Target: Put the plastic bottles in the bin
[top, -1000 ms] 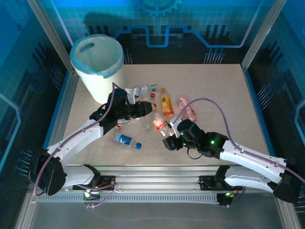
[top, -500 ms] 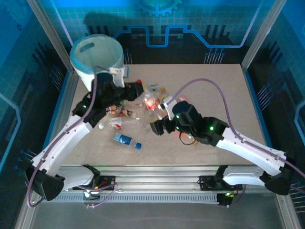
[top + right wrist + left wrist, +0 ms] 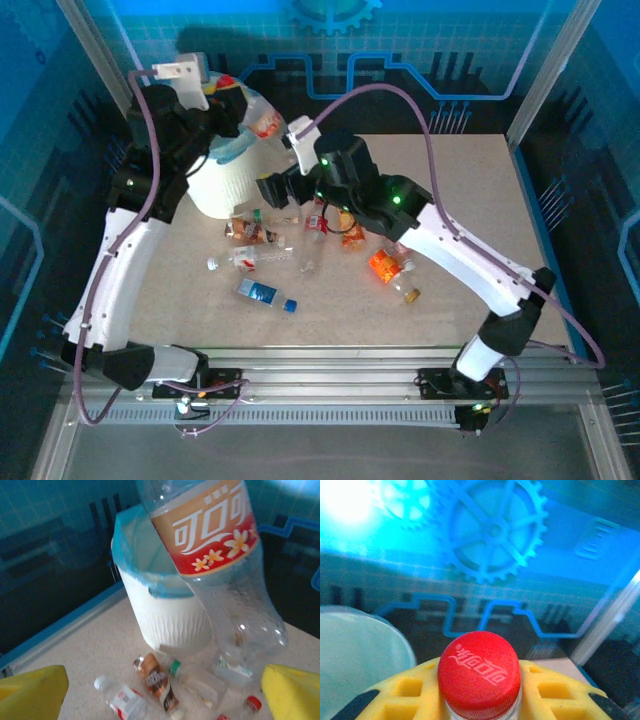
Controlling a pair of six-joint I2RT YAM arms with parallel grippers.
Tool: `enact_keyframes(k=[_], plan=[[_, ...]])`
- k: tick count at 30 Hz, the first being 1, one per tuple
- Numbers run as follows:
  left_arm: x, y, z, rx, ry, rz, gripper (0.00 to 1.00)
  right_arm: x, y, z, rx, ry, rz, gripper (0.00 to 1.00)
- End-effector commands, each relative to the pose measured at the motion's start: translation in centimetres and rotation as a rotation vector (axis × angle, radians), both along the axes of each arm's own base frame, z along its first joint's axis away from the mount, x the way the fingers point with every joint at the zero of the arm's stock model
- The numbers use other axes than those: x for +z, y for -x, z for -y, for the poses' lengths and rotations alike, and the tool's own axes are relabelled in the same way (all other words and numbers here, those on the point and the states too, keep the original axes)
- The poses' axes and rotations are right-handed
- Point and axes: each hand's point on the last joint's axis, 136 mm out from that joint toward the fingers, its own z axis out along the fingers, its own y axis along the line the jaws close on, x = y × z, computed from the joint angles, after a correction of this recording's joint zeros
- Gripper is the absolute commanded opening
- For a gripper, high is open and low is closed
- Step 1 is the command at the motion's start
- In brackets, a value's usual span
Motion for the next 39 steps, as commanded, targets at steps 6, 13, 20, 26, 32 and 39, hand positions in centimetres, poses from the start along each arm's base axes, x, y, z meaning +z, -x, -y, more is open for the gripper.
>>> enact_keyframes(k=[6, 13, 20, 26, 32, 39], plan=[[2.6, -1.3, -7.5, 0.318, -0.112, 0.059, 0.00, -2.2, 1.6, -2.4, 0.122, 0.046, -0.103, 1.00], [2.6, -2.1, -11.8, 0.439, -0.026, 0.069, 0.00, -5.1, 3.7, -3.6, 0.176, 0.080, -0.169, 0.99], [2.0, -1.7, -14.1, 0.537, 0.022, 0.117, 0.00, -6.8, 5.2, -4.0, 0.211, 0.109, -0.218, 0.99], [-0.2, -3.8, -14.4, 0.539, -0.034, 0.047, 0.00, -8.9, 6.2, -3.5, 0.204, 0.118, -0.255, 0.99], [-4.0, -7.2, -13.9, 0.511, -0.070, -0.061, 0.00, -9.1, 6.3, -2.4, 0.173, 0.122, -0.247, 1.00], [-9.7, -10.6, -13.1, 0.458, -0.096, -0.205, 0.00, -8.9, 6.1, -1.6, 0.147, 0.143, -0.231, 1.00]])
